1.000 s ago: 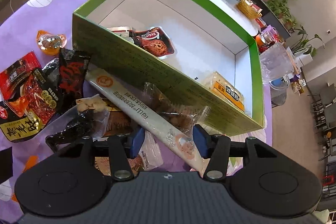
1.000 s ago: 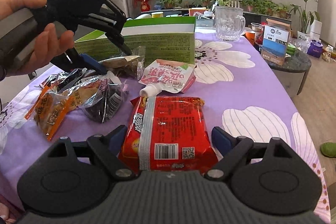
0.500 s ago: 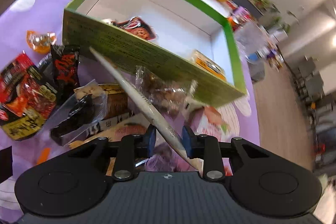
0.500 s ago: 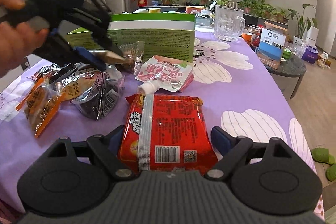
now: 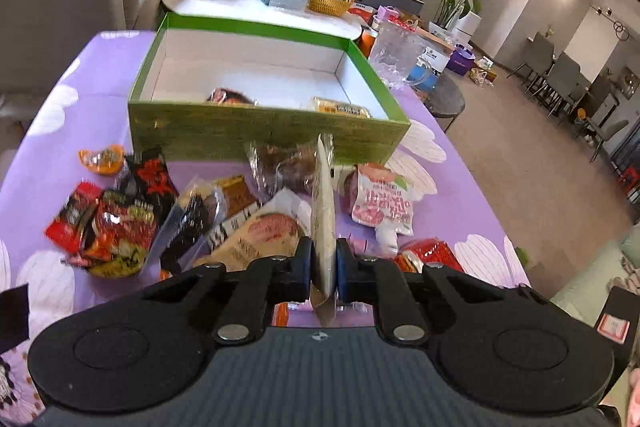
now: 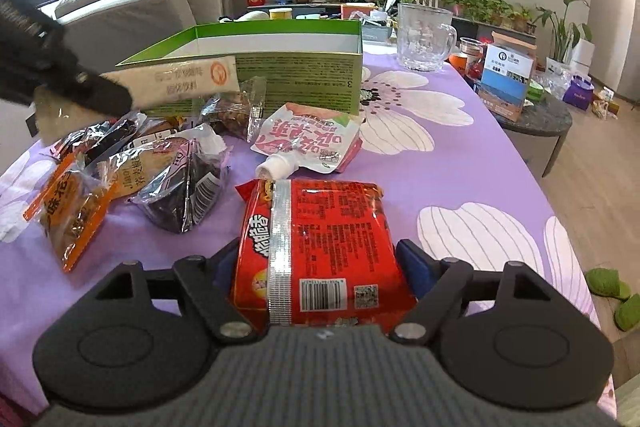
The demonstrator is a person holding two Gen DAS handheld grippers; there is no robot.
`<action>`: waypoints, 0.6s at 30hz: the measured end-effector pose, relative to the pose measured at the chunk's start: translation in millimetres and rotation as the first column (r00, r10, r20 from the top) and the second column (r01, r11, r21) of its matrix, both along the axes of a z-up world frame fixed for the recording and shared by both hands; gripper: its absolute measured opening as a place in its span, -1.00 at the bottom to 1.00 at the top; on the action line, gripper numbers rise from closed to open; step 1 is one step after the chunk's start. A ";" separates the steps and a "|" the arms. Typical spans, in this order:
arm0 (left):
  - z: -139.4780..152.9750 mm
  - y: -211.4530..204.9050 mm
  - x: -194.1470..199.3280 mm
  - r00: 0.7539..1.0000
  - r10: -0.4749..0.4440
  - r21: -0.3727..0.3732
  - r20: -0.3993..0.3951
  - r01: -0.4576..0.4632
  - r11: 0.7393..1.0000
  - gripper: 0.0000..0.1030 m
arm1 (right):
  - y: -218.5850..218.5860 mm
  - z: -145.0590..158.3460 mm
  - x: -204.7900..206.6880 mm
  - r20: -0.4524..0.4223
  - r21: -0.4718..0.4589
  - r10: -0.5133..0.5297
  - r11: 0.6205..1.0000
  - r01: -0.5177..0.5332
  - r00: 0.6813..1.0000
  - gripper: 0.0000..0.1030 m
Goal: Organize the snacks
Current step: 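Grasp the long white stick snack with the left tool while the right grasps the red snack bag, then lift both held snacks and carry them over the green box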
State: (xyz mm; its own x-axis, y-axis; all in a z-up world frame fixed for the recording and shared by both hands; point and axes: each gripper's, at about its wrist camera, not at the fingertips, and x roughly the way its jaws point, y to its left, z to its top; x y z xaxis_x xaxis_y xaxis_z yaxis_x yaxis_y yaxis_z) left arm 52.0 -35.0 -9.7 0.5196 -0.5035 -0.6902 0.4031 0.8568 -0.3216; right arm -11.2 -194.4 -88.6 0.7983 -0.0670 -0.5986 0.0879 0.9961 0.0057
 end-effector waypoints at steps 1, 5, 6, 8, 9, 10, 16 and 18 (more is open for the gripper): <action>-1.9 2.8 -0.8 1.000 -0.002 -0.003 -0.004 0.002 1.000 -0.79 | 0.9 0.8 0.3 -0.004 -0.001 -0.004 1.000 0.004 1.000 0.13; -9.8 9.4 -3.9 1.000 -0.007 0.003 -0.023 0.008 1.000 -0.79 | 4.9 2.3 0.3 -0.013 -0.010 -0.013 1.000 0.012 1.000 0.13; -12.1 10.2 -3.4 0.999 -0.009 0.009 -0.034 0.009 1.000 -0.78 | 5.1 2.0 0.7 -0.016 -0.013 -0.015 1.000 0.015 1.000 0.13; -20.0 12.7 -1.3 0.997 -0.006 0.015 -0.071 0.007 1.000 -0.76 | 4.7 1.9 1.6 -0.021 -0.011 -0.019 1.000 0.019 1.000 0.13; -25.0 13.5 -1.0 0.996 -0.001 0.017 -0.088 0.002 1.000 -0.74 | 4.2 2.3 2.2 -0.026 -0.005 -0.022 1.000 0.021 0.999 0.13; -28.1 13.6 -0.6 0.995 0.004 0.023 -0.101 -0.001 1.000 -0.74 | 3.4 2.4 2.8 -0.029 0.001 -0.023 1.000 0.023 0.999 0.13; -36.5 3.7 5.2 0.993 -0.018 0.063 -0.119 0.026 0.998 -0.69 | 3.3 2.7 8.4 -0.041 -0.005 -0.021 1.000 0.021 0.999 0.13; -36.2 -1.8 5.7 0.994 -0.036 0.085 -0.101 0.045 0.995 -0.68 | 3.1 2.5 10.1 -0.044 -0.005 -0.023 1.000 0.023 0.999 0.13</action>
State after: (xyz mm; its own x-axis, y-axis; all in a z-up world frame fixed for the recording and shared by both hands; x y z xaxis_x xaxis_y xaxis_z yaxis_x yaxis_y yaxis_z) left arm 57.7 -36.8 -45.9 0.4272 -0.4581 -0.7795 0.4078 0.8671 -0.2861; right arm -1.1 -191.3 -86.1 0.7692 -0.0880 -0.6329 0.1112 0.9938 -0.0030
